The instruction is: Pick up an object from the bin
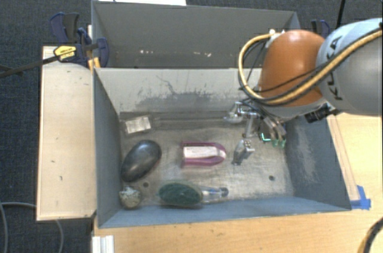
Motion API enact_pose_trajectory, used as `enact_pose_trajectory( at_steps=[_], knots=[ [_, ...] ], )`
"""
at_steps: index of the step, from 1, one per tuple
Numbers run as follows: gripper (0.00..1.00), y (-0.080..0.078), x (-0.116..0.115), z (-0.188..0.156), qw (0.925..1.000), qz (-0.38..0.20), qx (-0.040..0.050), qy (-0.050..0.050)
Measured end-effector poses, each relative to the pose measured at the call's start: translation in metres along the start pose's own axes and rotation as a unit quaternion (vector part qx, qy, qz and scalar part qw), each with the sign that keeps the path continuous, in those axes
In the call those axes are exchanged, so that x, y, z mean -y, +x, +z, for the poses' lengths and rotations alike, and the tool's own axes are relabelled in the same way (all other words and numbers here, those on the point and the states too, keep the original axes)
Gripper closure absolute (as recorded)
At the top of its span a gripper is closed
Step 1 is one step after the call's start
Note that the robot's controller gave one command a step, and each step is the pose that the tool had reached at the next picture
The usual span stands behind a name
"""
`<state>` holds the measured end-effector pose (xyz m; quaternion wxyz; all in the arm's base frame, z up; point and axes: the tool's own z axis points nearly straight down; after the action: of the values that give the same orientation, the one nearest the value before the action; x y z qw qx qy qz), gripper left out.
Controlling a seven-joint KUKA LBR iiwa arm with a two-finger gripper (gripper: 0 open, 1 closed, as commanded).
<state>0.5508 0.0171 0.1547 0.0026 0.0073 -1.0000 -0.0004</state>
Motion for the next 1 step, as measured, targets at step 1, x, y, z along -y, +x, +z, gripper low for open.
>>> enact_pose_trajectory(
  at_steps=[1],
  knots=[
    [0.0,-0.0114,-0.036,0.0824,0.9946,-0.104,0.0069,0.0]
  ],
)
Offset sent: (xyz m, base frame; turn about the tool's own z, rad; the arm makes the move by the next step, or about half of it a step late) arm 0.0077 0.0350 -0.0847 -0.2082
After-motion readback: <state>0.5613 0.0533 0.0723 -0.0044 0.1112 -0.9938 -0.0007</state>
